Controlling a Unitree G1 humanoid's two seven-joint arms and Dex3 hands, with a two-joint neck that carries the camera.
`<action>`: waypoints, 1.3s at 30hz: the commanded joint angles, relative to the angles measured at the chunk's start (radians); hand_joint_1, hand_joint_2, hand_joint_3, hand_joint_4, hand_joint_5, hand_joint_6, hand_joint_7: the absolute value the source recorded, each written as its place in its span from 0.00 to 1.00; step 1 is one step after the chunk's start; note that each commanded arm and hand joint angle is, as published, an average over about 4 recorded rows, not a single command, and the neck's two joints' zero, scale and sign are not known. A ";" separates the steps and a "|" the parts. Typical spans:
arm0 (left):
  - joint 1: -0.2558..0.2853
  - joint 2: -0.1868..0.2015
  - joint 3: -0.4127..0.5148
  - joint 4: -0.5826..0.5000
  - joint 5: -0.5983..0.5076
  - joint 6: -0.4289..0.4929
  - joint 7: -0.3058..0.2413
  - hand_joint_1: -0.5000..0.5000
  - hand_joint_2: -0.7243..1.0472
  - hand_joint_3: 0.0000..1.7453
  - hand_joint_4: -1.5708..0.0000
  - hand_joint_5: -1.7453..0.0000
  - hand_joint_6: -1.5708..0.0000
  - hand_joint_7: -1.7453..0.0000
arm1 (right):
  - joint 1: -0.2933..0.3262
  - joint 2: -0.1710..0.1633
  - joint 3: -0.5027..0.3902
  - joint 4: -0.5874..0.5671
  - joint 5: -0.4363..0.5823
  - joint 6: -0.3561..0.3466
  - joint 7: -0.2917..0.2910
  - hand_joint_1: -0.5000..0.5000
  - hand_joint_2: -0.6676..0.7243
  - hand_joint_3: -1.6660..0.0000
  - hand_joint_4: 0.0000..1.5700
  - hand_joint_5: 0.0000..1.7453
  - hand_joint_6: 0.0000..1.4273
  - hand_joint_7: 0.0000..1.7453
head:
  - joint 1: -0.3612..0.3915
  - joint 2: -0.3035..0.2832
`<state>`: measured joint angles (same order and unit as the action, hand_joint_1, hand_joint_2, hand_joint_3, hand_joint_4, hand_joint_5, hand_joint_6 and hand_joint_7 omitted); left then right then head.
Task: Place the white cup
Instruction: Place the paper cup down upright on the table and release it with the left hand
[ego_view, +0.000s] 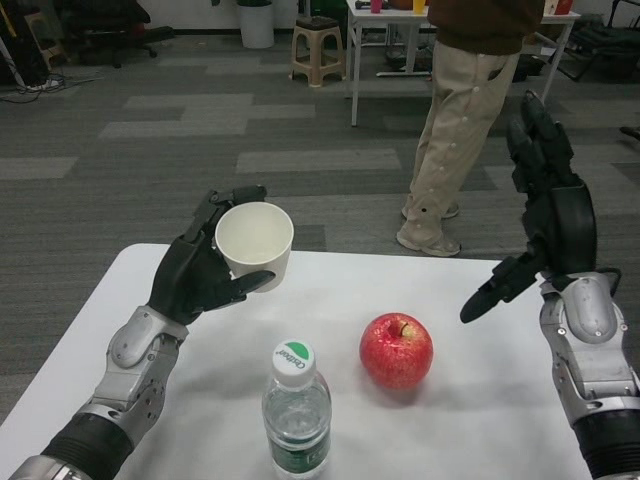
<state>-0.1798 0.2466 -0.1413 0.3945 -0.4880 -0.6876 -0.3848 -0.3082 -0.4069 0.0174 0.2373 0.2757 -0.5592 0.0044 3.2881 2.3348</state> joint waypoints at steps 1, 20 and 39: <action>0.014 -0.001 0.014 0.041 -0.003 -0.025 -0.003 0.11 1.00 0.05 1.00 1.00 0.77 0.40 | 0.011 -0.008 -0.009 -0.005 0.005 -0.005 -0.001 0.07 1.00 1.00 0.00 0.00 0.00 0.00 | 0.005 -0.007; 0.010 -0.024 -0.006 0.297 0.062 -0.151 -0.031 0.10 1.00 0.05 1.00 1.00 0.78 0.40 | 0.007 -0.007 -0.006 0.002 0.005 -0.005 -0.001 0.08 1.00 1.00 0.00 0.00 0.00 0.00 | 0.016 -0.031; 0.002 -0.045 -0.005 0.414 0.064 -0.214 -0.042 0.11 1.00 0.05 1.00 1.00 0.77 0.41 | 0.004 -0.007 -0.002 0.004 0.005 -0.005 -0.001 0.08 1.00 1.00 0.00 0.00 0.00 0.00 | 0.028 -0.054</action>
<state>-0.2091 0.2143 -0.1473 0.7777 -0.4182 -0.8855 -0.4242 -0.3048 -0.4082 0.0179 0.2380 0.2758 -0.5593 0.0047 3.3149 2.2819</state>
